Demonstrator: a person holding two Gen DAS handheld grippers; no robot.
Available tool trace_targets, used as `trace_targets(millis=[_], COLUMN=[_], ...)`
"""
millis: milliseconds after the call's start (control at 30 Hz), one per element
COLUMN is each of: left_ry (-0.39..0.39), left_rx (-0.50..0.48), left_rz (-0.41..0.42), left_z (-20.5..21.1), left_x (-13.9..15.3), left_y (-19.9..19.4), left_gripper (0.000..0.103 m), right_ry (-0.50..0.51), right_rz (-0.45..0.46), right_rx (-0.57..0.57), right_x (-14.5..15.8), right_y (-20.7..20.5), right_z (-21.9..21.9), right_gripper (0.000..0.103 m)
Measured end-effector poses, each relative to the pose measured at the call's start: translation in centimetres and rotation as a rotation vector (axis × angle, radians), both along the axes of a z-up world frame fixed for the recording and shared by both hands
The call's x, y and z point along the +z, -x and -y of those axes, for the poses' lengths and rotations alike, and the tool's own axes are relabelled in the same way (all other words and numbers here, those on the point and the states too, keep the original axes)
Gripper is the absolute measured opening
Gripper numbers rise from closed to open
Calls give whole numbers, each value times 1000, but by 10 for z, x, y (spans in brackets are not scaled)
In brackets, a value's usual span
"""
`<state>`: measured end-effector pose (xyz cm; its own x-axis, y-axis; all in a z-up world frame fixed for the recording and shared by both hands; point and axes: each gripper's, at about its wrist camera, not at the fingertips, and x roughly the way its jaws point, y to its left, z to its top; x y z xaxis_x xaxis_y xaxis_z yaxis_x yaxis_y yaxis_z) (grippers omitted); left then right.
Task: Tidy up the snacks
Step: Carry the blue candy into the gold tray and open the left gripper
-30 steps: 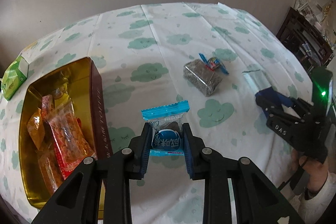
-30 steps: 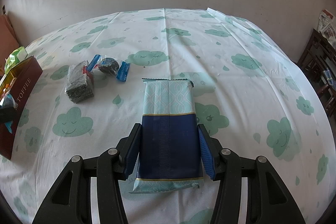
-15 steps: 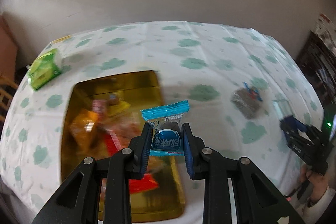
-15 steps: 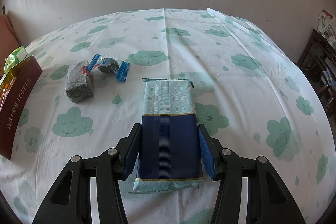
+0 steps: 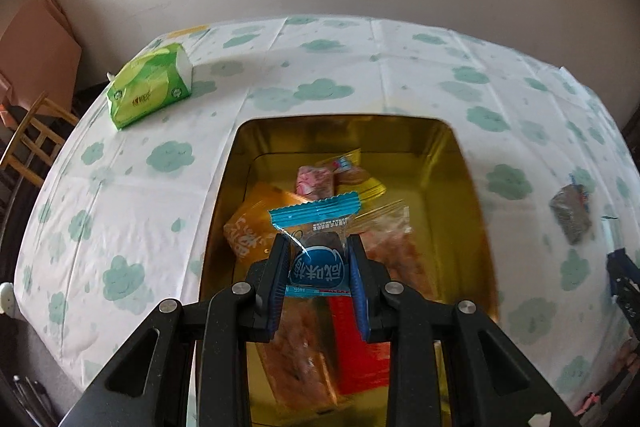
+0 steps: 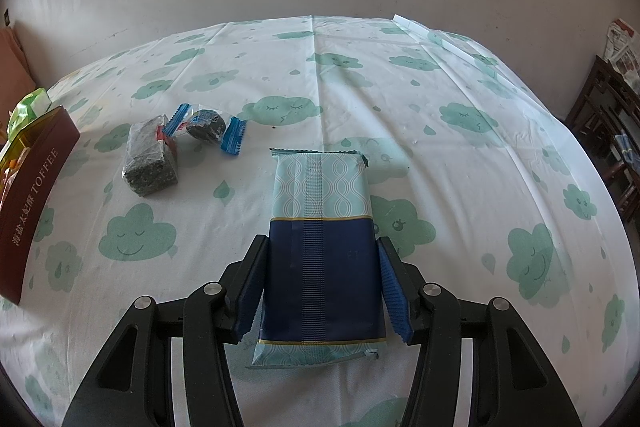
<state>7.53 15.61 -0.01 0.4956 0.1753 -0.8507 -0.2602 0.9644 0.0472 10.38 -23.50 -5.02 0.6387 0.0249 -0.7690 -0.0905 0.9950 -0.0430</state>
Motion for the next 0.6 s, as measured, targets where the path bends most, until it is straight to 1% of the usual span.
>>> trace_targets(millis=[200,267,600], left_ry=[-16,-17,-70], left_rx=[8,11,8], left_rz=[-38,-43,-56], left_z=[-8,-10,-12], left_x=[-17,-19,-26], left_y=[-6,-8,-16], left_gripper=[25,25,25], right_ry=[1,1,1], right_rz=[0,0,0], right_rx=[-2,-2,-2], right_x=[0,0,0], right_y=[0,0,0], right_z=[0,0,0], right_gripper=[55,55,55])
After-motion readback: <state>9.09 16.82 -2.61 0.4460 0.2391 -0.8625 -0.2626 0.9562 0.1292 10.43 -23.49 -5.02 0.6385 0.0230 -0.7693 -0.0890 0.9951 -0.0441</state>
